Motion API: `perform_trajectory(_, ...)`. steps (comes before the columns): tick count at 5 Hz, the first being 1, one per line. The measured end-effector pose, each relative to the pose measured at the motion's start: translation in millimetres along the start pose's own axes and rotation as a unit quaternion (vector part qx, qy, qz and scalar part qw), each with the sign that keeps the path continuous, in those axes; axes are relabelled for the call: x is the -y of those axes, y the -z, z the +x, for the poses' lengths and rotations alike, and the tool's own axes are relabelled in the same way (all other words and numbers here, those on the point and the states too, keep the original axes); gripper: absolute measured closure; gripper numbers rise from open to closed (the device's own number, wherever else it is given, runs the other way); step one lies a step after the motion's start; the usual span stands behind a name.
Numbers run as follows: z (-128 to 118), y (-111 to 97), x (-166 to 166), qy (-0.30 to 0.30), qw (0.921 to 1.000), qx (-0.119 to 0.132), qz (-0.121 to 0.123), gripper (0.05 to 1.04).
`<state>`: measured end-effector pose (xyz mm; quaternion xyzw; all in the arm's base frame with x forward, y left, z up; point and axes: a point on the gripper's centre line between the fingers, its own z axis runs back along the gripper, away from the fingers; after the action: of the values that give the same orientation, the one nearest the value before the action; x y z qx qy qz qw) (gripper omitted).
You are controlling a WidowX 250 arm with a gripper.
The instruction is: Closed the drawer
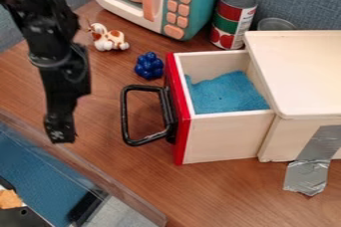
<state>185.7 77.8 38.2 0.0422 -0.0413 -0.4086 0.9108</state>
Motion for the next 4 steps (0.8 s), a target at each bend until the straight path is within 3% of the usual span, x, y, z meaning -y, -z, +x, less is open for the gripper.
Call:
perform_trajectory(2, 26, 6, 2, -0.011, 0.9996, 0.022, -0.016, 0.083)
perform_trajectory(4, 53, 14, -9, -0.061, 0.9966, 0.043, -0.035, 0.083)
